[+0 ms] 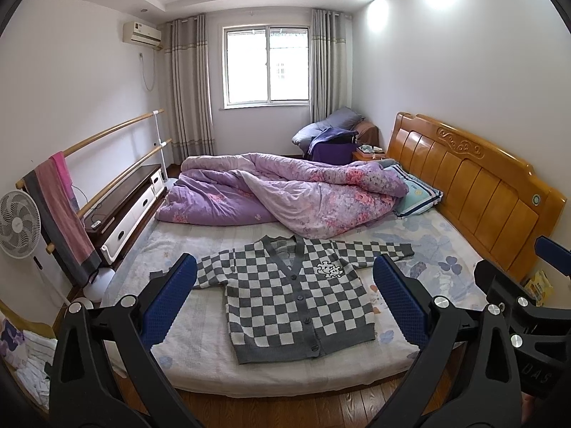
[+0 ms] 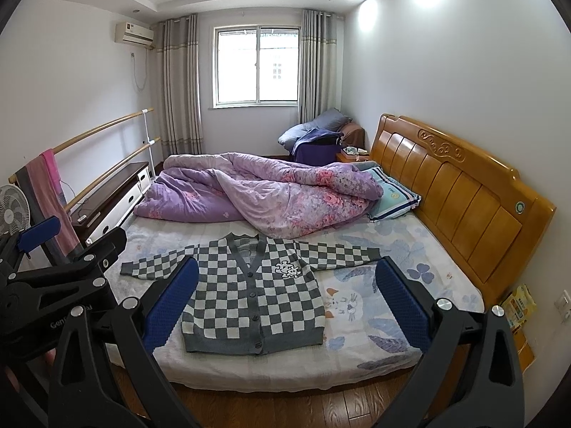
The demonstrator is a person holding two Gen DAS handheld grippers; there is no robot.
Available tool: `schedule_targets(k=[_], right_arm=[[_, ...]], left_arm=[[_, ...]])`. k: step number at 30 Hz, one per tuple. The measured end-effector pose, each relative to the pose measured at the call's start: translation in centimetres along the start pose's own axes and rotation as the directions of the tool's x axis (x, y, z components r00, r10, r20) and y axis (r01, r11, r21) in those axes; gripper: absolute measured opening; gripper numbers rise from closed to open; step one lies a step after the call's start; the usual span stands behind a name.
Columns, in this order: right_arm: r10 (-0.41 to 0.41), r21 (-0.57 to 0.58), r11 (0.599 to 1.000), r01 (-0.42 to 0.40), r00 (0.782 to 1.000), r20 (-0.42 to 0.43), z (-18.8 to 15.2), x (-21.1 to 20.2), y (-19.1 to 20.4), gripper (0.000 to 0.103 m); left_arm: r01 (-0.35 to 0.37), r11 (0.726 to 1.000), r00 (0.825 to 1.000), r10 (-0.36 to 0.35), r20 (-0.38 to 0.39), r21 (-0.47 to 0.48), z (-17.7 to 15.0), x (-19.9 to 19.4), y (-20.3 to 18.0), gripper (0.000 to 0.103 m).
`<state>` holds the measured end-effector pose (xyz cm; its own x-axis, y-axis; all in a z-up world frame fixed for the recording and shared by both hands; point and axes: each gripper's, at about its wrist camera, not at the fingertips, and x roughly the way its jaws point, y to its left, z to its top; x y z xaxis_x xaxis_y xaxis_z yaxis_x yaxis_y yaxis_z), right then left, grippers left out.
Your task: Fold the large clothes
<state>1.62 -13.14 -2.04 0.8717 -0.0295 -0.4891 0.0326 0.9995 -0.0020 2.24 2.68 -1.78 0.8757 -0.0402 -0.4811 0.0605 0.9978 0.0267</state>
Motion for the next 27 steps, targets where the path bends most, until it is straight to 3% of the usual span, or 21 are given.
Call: schedule_targets(k=[7, 15, 24, 27], right_arm=[[-0.003, -0.008, 1.0, 0.002, 0.998, -0.058, -0.5, 2.9, 2.0, 0.096], [0.012, -0.03, 0.999, -0.016, 0.992, -0.127, -0.1, 8.5, 4.0, 0.096], [0.083, -0.079, 0.992, -0.1, 0.978, -0.191, 2.3, 19.7, 5.2, 0.096], [0.11, -0.103, 0.985, -0.137, 0.966, -0.232, 3.9, 25.3, 4.7, 0.096]], left_arm=[[0.01, 1.0, 0.998, -0.01, -0.054, -0.009, -0.4, 2.8, 2.1, 0.098], [-0.009, 1.0, 0.992, 0.007, -0.126, -0.018, -0.4, 8.6, 4.2, 0.098], [-0.082, 0.995, 0.978, 0.068, -0.198, -0.062, 1.5, 19.5, 6.1, 0.098], [-0.124, 0.99, 0.967, 0.106, -0.232, -0.063, 2.7, 24.2, 6.0, 0.098]])
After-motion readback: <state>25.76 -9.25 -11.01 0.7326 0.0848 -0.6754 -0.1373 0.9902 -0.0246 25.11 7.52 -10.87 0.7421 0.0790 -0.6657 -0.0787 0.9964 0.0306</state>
